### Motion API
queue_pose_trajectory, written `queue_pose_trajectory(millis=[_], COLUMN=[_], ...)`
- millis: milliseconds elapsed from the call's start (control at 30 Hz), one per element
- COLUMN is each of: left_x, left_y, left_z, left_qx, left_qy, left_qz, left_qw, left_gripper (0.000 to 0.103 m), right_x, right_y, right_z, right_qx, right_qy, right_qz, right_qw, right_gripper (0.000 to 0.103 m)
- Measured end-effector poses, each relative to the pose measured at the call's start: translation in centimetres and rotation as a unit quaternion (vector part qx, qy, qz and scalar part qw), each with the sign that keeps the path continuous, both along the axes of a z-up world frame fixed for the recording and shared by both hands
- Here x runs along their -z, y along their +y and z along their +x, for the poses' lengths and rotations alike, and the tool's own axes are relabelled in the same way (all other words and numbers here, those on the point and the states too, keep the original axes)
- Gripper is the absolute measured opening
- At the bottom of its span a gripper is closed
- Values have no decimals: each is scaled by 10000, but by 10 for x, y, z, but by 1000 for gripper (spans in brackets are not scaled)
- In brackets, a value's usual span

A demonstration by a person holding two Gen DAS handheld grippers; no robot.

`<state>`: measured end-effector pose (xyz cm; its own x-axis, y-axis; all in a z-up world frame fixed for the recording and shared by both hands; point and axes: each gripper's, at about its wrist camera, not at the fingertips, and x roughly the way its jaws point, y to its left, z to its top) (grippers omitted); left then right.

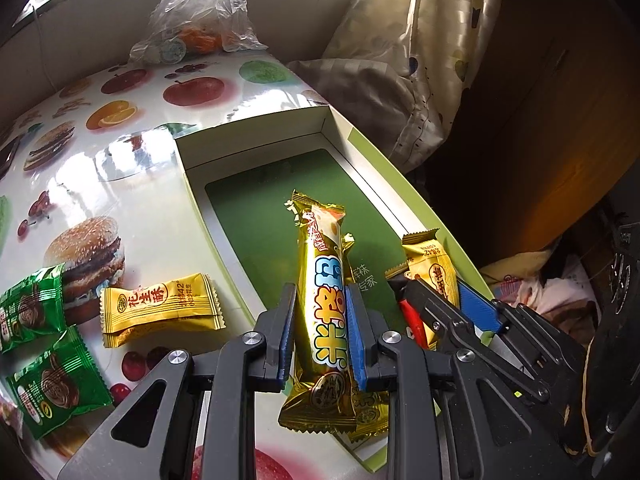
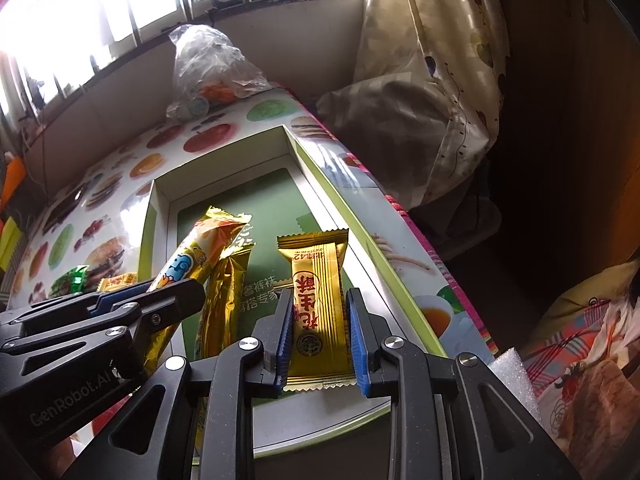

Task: Organize snacks
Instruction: 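Lower both snacks into the box and open both grippers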

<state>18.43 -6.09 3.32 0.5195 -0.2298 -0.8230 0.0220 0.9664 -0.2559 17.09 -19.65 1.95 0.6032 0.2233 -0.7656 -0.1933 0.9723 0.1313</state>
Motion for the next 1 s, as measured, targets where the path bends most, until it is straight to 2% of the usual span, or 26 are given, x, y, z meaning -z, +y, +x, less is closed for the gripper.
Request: queue_pose_trajectory(millis=[600, 1000], left_x=[-1, -8], left_y=[-3, -2], left_z=[-1, -6], left_qx=[8, -43], left_qy=[-34, -125], left_qz=[110, 83], left_qw=[9999, 9999], left_gripper=[25, 39], right_x=[1, -2], right_y=[-4, -7], right_z=[-1, -5], right_qx=[47, 79], right_qy=[17, -36], right_qz=[51, 112], right_qw=[10000, 9999], right_gripper=[31, 40])
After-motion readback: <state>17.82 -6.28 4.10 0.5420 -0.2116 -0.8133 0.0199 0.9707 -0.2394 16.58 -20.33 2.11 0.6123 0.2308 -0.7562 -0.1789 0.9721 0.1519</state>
